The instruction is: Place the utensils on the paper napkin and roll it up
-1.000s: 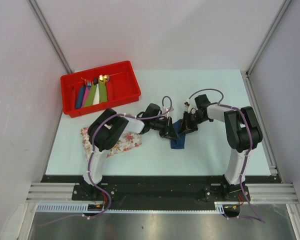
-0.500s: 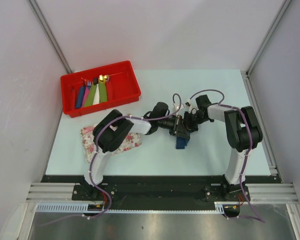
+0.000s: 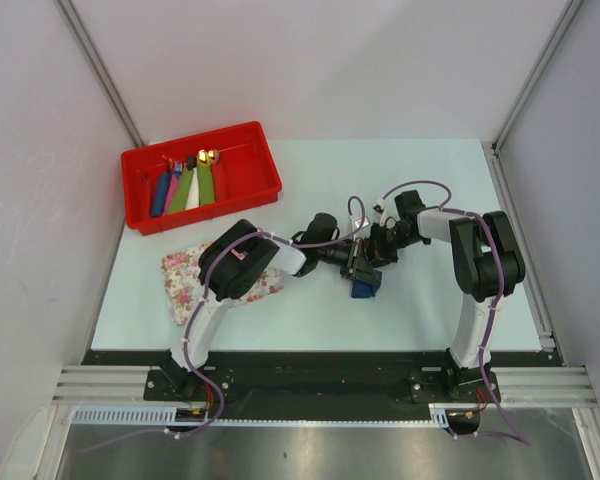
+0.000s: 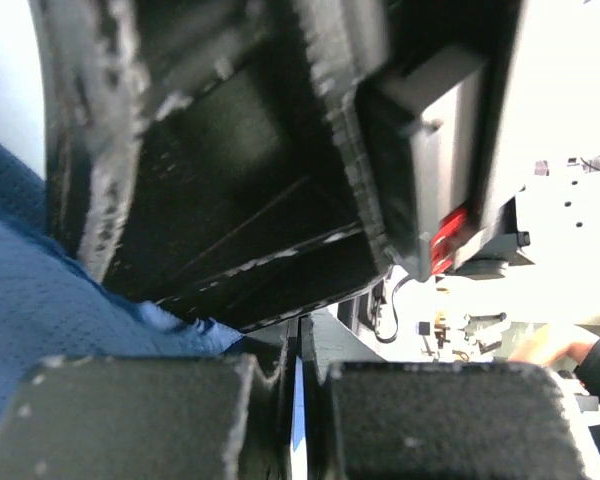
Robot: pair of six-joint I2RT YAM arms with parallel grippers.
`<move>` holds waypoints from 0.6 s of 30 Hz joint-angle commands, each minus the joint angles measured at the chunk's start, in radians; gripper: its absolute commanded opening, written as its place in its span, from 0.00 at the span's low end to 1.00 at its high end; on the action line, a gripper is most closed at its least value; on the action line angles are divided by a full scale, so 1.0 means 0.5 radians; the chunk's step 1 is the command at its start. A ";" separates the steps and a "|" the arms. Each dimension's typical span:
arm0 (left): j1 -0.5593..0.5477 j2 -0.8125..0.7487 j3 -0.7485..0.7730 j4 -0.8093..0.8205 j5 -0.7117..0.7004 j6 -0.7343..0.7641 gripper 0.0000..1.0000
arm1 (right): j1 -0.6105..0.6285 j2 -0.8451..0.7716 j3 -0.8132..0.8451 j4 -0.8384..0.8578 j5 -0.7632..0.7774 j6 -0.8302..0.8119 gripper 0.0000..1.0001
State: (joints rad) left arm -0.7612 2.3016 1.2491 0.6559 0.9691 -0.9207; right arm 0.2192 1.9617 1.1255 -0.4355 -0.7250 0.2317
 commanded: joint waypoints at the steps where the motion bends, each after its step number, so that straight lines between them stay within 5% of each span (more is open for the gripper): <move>1: -0.036 0.118 -0.047 0.197 -0.091 -0.064 0.00 | 0.000 0.071 -0.033 -0.077 0.195 -0.101 0.08; 18: 0.028 0.232 -0.087 0.078 -0.168 -0.006 0.02 | -0.144 -0.177 0.347 -0.577 0.060 -0.233 0.23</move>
State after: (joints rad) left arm -0.7528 2.3623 1.2251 0.7555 0.9573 -0.9665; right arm 0.1890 1.9461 1.2385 -0.6273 -0.6567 0.1638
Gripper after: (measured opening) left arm 0.008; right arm 0.193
